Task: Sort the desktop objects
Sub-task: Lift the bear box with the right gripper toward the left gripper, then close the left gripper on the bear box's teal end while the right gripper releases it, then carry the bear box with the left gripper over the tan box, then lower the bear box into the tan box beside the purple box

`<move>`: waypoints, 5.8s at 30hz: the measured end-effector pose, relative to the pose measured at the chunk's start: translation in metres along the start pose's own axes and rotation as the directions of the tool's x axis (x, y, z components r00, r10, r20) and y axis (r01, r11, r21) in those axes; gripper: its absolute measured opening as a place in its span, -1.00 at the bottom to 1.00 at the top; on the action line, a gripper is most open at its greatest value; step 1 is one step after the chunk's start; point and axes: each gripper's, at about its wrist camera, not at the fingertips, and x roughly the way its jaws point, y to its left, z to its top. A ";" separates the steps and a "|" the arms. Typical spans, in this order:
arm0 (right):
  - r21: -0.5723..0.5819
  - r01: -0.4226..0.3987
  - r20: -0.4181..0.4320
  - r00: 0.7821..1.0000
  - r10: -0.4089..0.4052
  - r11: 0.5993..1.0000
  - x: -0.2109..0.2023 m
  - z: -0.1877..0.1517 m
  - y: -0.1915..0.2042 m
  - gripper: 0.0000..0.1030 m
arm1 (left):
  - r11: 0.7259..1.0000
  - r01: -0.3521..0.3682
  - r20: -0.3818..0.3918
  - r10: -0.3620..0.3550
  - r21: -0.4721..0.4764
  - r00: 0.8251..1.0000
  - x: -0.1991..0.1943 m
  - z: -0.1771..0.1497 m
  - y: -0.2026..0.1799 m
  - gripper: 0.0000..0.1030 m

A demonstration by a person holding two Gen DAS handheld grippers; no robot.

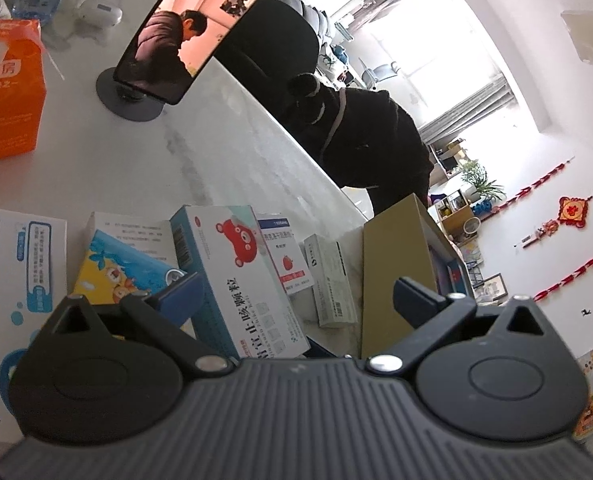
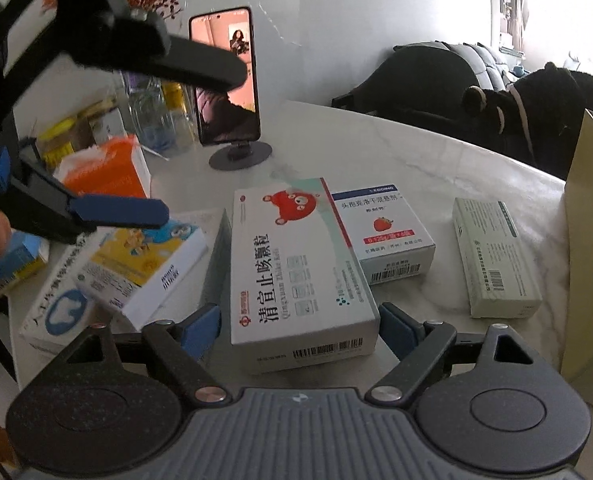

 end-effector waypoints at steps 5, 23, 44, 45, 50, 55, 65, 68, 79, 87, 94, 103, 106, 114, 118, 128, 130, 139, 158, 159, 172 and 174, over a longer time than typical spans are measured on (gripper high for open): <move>0.043 -0.001 0.010 1.000 0.000 0.999 0.004 -0.001 -0.004 0.58 | 1.000 -0.007 -0.004 0.007 0.007 1.000 0.000 0.001 -0.001 0.99; 0.680 -0.320 0.135 0.939 0.316 0.659 0.004 -0.021 -0.091 0.57 | 0.997 -0.063 -0.082 0.066 0.037 0.994 0.039 0.002 -0.014 0.85; 0.726 -0.368 0.187 0.919 0.348 0.581 -0.002 -0.030 -0.111 0.62 | 0.952 -0.257 -0.051 0.268 0.165 0.962 0.072 -0.010 -0.029 0.04; 0.725 -0.373 0.195 0.918 0.347 0.579 -0.004 -0.030 -0.112 0.64 | 0.949 -0.267 -0.044 0.277 0.166 0.960 0.073 -0.010 -0.030 0.01; 0.705 -0.370 0.213 0.924 0.317 0.605 -0.015 -0.028 -0.117 0.69 | 0.928 -0.310 -0.017 0.320 0.206 0.947 0.074 -0.016 -0.034 0.01; 0.667 -0.337 0.207 0.940 0.270 0.665 -0.027 -0.025 -0.118 0.71 | 0.902 -0.346 0.008 0.356 0.257 0.934 0.079 -0.024 -0.041 0.01; 0.525 -0.285 0.247 0.953 0.177 0.802 -0.064 -0.017 -0.113 0.90 | 0.899 -0.376 0.081 0.368 0.223 0.926 0.064 -0.025 -0.046 -0.31; 0.470 -0.228 0.259 0.959 0.114 0.852 -0.077 -0.016 -0.108 0.96 | 0.895 -0.378 0.099 0.365 0.236 0.926 0.060 -0.024 -0.052 -0.31; 0.319 0.029 0.346 0.927 -0.145 0.947 -0.123 -0.015 -0.093 0.99 | 0.884 -0.350 0.169 0.311 0.311 0.935 0.045 -0.018 -0.095 -0.31; 0.323 0.206 0.346 0.882 -0.318 0.924 -0.141 -0.019 -0.102 0.99 | 0.873 -0.272 0.146 0.232 0.406 0.962 0.062 -0.015 -0.144 -0.31; 0.324 0.273 0.351 0.854 -0.384 0.906 -0.146 -0.026 -0.114 0.99 | 0.871 -0.188 0.099 0.161 0.453 0.982 0.092 -0.011 -0.183 -0.31; 0.368 0.301 0.337 0.839 -0.428 0.880 -0.148 -0.032 -0.134 0.99 | 0.861 -0.104 0.028 0.104 0.498 0.994 0.135 -0.011 -0.222 -0.31; 0.382 0.298 0.337 0.836 -0.432 0.875 -0.149 -0.032 -0.139 0.99 | 0.852 -0.083 -0.001 0.098 0.516 0.995 0.151 -0.014 -0.233 -0.31; 0.415 0.376 0.308 0.798 -0.517 0.828 -0.153 -0.039 -0.153 0.99 | 0.841 -0.064 -0.074 0.123 0.538 0.990 0.196 -0.021 -0.252 -0.31; 0.429 0.398 0.289 0.790 -0.540 0.811 -0.154 -0.045 -0.165 0.99 | 0.843 -0.061 -0.120 0.146 0.534 0.982 0.218 -0.024 -0.253 -0.31; 0.451 0.460 0.258 0.753 -0.606 0.764 -0.154 -0.057 -0.186 0.99 | 0.861 -0.113 -0.167 0.222 0.495 0.961 0.256 -0.029 -0.242 -0.31; 0.446 0.469 0.255 0.749 -0.611 0.762 -0.153 -0.058 -0.189 0.99 | 0.863 -0.123 -0.176 0.236 0.490 0.956 0.264 -0.030 -0.240 -0.31; 0.449 0.492 0.251 0.731 -0.634 0.745 -0.151 -0.060 -0.199 0.99 | 0.859 -0.140 -0.192 0.263 0.492 0.945 0.283 -0.036 -0.249 -0.30; 0.488 0.477 0.245 0.729 -0.639 0.731 -0.156 -0.062 -0.202 0.99 | 0.671 0.018 -0.258 0.261 0.741 0.930 0.253 -0.042 -0.256 0.04; 0.488 0.475 0.246 0.731 -0.637 0.733 -0.157 -0.061 -0.202 0.99 | 0.654 0.034 -0.267 0.260 0.755 0.928 0.250 -0.044 -0.256 0.04; 0.479 0.471 0.257 0.732 -0.632 0.741 -0.160 -0.058 -0.193 0.99 | 0.508 0.231 -0.417 0.287 0.829 0.863 0.253 -0.063 -0.254 -0.15; 0.475 0.472 0.257 0.733 -0.630 0.743 -0.159 -0.058 -0.192 0.99 | 0.498 0.242 -0.429 0.304 0.833 0.850 0.258 -0.068 -0.252 -0.17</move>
